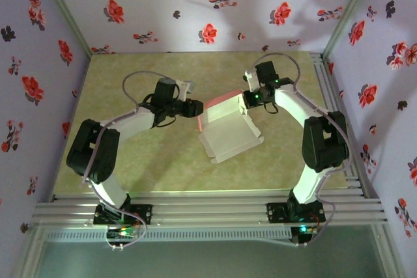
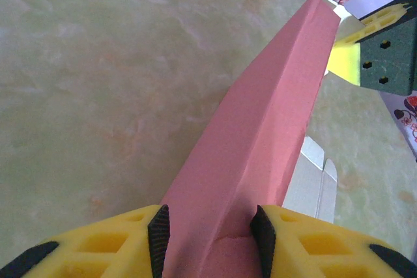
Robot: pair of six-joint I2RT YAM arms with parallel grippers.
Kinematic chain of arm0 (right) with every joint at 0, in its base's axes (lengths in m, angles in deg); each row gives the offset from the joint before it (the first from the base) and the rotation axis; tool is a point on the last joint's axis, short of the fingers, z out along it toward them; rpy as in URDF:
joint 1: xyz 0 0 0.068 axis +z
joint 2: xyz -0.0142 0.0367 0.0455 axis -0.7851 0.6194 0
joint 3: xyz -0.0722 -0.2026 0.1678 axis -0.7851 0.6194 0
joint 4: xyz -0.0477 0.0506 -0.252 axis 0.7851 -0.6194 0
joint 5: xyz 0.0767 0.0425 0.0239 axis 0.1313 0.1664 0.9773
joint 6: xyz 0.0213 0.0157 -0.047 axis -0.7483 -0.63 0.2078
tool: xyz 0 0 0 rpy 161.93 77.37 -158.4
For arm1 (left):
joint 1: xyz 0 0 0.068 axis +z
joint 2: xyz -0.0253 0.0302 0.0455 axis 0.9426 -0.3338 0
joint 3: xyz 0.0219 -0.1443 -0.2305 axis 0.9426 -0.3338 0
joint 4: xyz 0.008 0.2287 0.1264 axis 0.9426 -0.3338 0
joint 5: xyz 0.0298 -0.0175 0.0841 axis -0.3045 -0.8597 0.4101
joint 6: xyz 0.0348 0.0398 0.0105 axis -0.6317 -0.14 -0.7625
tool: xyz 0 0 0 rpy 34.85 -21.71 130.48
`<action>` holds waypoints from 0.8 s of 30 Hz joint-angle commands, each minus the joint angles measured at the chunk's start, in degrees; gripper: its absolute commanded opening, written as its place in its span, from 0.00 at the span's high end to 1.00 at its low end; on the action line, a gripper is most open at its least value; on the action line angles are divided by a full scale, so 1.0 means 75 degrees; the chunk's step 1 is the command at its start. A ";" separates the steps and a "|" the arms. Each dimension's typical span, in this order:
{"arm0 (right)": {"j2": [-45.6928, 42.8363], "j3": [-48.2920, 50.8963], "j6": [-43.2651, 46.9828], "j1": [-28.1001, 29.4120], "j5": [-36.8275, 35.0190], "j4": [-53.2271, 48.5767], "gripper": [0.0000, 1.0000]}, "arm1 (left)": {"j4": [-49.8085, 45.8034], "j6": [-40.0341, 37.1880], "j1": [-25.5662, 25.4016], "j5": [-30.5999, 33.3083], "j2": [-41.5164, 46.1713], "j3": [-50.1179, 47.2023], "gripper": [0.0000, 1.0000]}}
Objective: Fold the paper box
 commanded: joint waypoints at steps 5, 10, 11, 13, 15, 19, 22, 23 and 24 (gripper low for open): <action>-0.0271 0.0355 -0.0572 0.0427 -0.0673 -0.0120 0.98 | -0.0871 -0.0128 -0.0045 0.0215 -0.0204 -0.0389 0.58; -0.0883 0.1194 -0.0969 0.0702 -0.1219 0.0308 0.97 | -0.0812 -0.0083 -0.0129 0.0320 -0.0108 -0.0541 0.58; -0.1038 0.1376 -0.1066 0.0788 -0.1324 0.0433 0.97 | -0.0824 -0.0099 -0.0164 0.0363 -0.0094 -0.0560 0.58; -0.1299 0.1663 -0.1269 0.0946 -0.1543 0.0604 0.96 | -0.0858 -0.0128 -0.0234 0.0431 -0.0086 -0.0587 0.58; -0.1530 0.1924 -0.1533 0.1061 -0.1682 0.0756 0.95 | -0.0910 -0.0210 -0.0342 0.0512 -0.0050 -0.0612 0.58; -0.1923 0.2507 -0.1941 0.1203 -0.1824 0.1153 0.91 | -0.1035 -0.0371 -0.0545 0.0674 0.0017 -0.0686 0.58; -0.2170 0.2931 -0.2171 0.1265 -0.2080 0.1392 0.89 | -0.0921 -0.0439 -0.0600 0.0693 0.0157 -0.0894 0.58; -0.2248 0.3100 -0.2225 0.1277 -0.2114 0.1499 0.87 | -0.0884 -0.0461 -0.0602 0.0689 0.0204 -0.0973 0.58; -0.2344 0.3253 -0.2254 0.1290 -0.2131 0.1590 0.85 | -0.0843 -0.0488 -0.0616 0.0692 0.0247 -0.1047 0.58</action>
